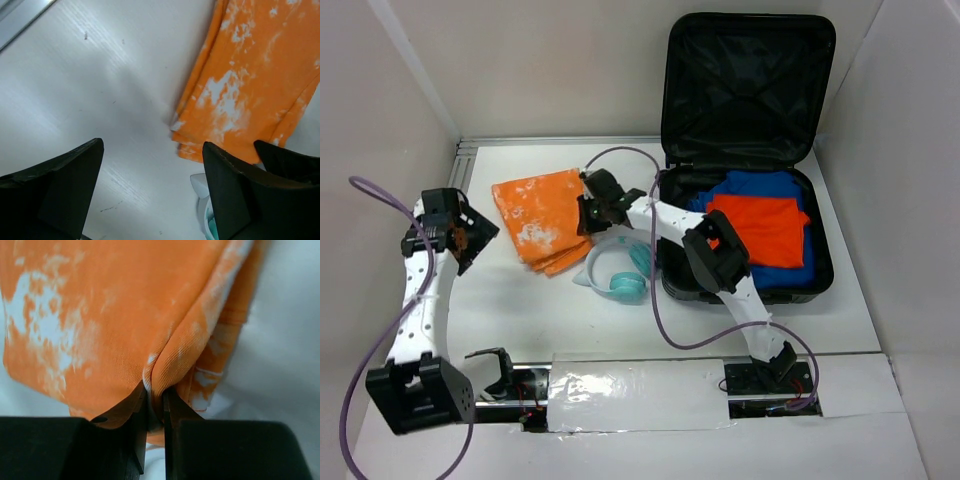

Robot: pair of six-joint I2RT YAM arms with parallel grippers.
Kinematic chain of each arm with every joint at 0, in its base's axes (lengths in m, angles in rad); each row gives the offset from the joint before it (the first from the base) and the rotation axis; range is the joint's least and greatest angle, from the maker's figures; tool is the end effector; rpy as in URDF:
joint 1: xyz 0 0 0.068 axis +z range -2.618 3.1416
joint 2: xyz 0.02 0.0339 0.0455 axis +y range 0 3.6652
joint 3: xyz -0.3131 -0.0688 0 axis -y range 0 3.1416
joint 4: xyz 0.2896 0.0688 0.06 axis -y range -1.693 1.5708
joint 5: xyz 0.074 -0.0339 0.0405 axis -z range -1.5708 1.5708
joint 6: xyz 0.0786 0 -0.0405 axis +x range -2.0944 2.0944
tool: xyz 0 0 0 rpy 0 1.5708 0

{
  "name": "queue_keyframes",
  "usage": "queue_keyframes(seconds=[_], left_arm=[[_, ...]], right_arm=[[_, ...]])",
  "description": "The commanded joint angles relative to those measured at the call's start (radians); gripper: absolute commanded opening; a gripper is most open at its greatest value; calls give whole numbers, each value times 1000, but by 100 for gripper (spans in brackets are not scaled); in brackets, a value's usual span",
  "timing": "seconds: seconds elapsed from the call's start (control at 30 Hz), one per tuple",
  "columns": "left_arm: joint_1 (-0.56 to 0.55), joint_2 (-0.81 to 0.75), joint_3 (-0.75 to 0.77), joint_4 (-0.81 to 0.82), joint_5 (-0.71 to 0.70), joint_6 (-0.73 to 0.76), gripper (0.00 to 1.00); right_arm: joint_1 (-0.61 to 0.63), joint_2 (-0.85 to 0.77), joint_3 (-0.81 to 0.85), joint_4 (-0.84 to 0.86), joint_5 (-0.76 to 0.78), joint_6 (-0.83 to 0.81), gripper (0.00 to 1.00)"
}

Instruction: Pack the luggage

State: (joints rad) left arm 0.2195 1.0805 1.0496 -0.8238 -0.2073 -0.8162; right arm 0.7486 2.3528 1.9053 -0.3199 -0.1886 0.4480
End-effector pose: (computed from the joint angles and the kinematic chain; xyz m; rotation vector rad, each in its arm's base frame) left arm 0.2531 0.0730 0.3269 -1.2690 2.0387 -0.0253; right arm 0.4563 0.4440 0.1594 -0.4672 2.4232 0.7827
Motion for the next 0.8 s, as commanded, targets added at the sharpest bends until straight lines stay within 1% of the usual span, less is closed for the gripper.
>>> queue_keyframes(seconds=[0.0,0.07,0.1,0.17,0.2,0.23,0.27,0.37,0.43,0.5,0.53,0.57,0.63,0.7,0.77], left_arm=[[37,84,-31,199,155,97,92],[37,158,-31,247,216,138,92],[46,179,-40,303,238,155,92],[56,234,-40,343,279,193,92],[67,249,-40,385,295,210,93],[67,275,-30,402,316,232,94],[78,276,-30,420,330,232,94],[100,334,2,446,350,270,94],[124,369,13,456,362,284,92],[124,418,27,479,390,305,91],[124,432,36,491,401,305,90],[124,461,36,520,425,305,90],[124,487,36,552,459,315,88],[112,542,27,589,480,315,86],[112,573,38,589,480,327,85]], right_arm=[[78,-69,-2,-68,-32,-25,8],[78,-84,-2,-93,-32,-35,15],[65,-102,-12,-103,-23,-35,30],[45,-119,-12,-135,-23,-35,44],[16,-134,-3,-148,-58,-35,62],[-1,-144,9,-166,-72,-23,71],[-18,-153,20,-176,-83,-23,78],[-87,-176,66,-220,-103,-23,91],[-121,-176,121,-220,-103,-32,93],[-161,-153,162,-209,-115,-32,94],[-172,-114,184,-199,-138,-32,94],[-187,-89,239,-199,-152,-32,94],[-187,-34,294,-199,-179,-32,94],[-175,67,368,-186,-189,-23,94],[-164,82,377,-170,-198,-23,94]])
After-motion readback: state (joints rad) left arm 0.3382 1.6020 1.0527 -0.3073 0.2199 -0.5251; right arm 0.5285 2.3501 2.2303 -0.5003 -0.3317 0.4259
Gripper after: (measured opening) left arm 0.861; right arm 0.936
